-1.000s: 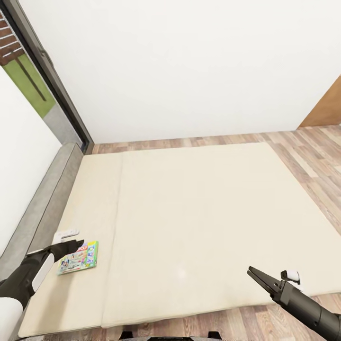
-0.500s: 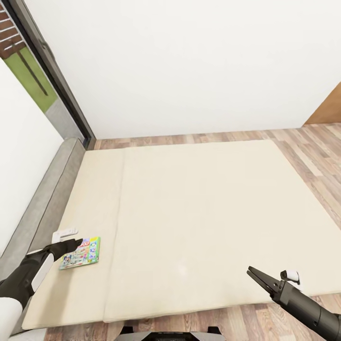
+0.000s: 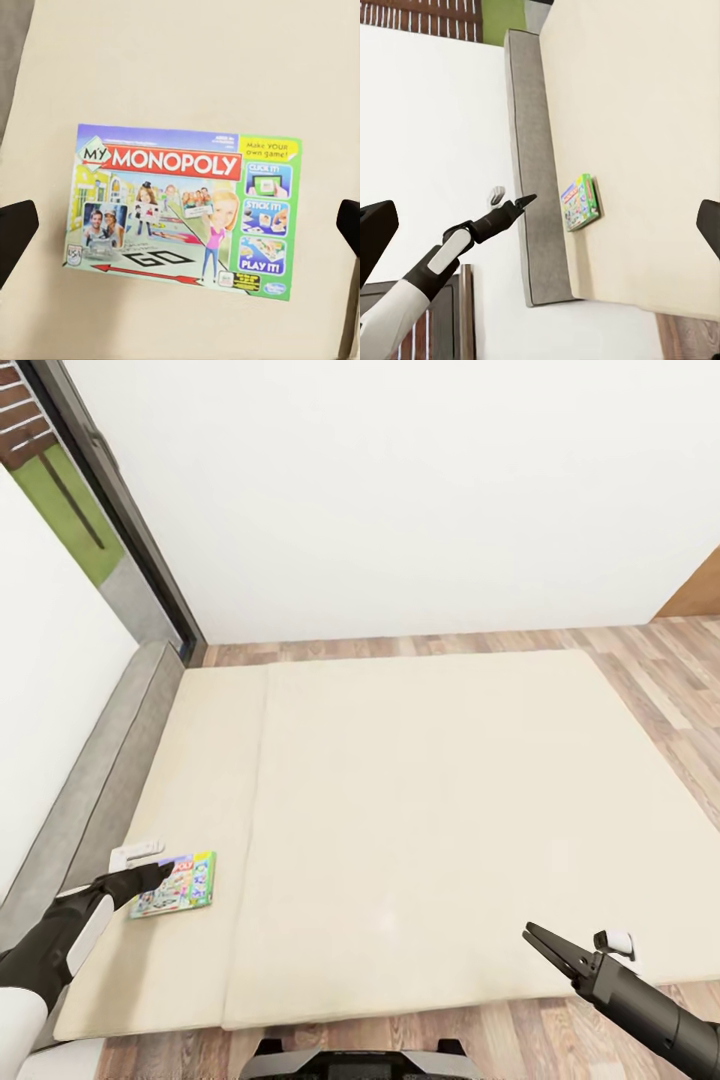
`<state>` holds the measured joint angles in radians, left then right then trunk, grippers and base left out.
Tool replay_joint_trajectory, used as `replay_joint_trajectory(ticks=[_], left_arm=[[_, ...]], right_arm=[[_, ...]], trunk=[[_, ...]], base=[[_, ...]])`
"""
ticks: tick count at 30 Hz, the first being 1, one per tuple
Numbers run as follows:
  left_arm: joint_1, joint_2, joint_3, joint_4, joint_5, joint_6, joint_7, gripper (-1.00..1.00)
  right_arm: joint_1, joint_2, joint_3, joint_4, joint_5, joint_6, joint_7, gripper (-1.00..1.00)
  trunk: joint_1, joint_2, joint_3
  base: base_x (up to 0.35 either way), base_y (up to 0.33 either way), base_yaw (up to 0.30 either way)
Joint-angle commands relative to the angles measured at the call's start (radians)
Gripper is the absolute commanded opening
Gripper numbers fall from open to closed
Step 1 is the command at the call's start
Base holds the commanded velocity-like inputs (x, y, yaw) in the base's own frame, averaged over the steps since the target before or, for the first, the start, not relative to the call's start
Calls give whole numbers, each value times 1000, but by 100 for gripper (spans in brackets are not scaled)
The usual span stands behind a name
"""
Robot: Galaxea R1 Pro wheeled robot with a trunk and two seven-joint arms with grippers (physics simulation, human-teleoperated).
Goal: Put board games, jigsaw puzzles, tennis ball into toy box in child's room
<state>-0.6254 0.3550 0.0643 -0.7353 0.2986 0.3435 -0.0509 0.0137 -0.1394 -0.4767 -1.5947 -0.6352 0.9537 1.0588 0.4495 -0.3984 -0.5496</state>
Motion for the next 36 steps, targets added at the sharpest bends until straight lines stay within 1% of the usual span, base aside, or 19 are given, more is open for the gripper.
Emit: replay_joint_trajectory(ticks=[1,4,6,10,11,16,21,28,36], left_arm=[[-2,0,2,-1,4,7,-4,100],[-5,1,2,-1,1,7,-3,100],[-9,1,1,-1,-7,6,-3,100],[-17,1,1,-1,-41,6,-3,100],[-17,1,1,-1,-41,6,-3,100],[-36,1,2,0,-92,6,-3,100],[-47,0,4,0,-120,3,-2,100],[-52,-1,4,1,-129,1,-2,100],[-68,-1,4,1,-133,-2,-3,100]], right_arm=[[0,-1,-1,-1,-1,4,1,100],[0,-1,-1,-1,-1,4,2,100],[1,-2,-2,-1,-1,5,2,100],[1,-1,-3,-1,-1,5,2,100],[1,-1,-3,-1,-1,5,2,100],[1,0,-3,-1,-1,5,2,100],[1,-1,-3,-1,-1,4,2,100],[2,-2,-3,-1,-1,5,2,100],[1,-3,-3,-1,-1,5,3,100]], trunk=[[1,-2,-3],[1,-2,-8],[1,-2,-11],[1,-2,-17],[1,-2,-19],[1,-2,-27],[1,-2,-35],[1,-2,-47],[1,-2,-59]], base=[[0,0,61],[0,0,61],[0,0,61],[0,0,61],[0,0,61],[0,0,61],[0,0,61],[0,0,61],[0,0,43]])
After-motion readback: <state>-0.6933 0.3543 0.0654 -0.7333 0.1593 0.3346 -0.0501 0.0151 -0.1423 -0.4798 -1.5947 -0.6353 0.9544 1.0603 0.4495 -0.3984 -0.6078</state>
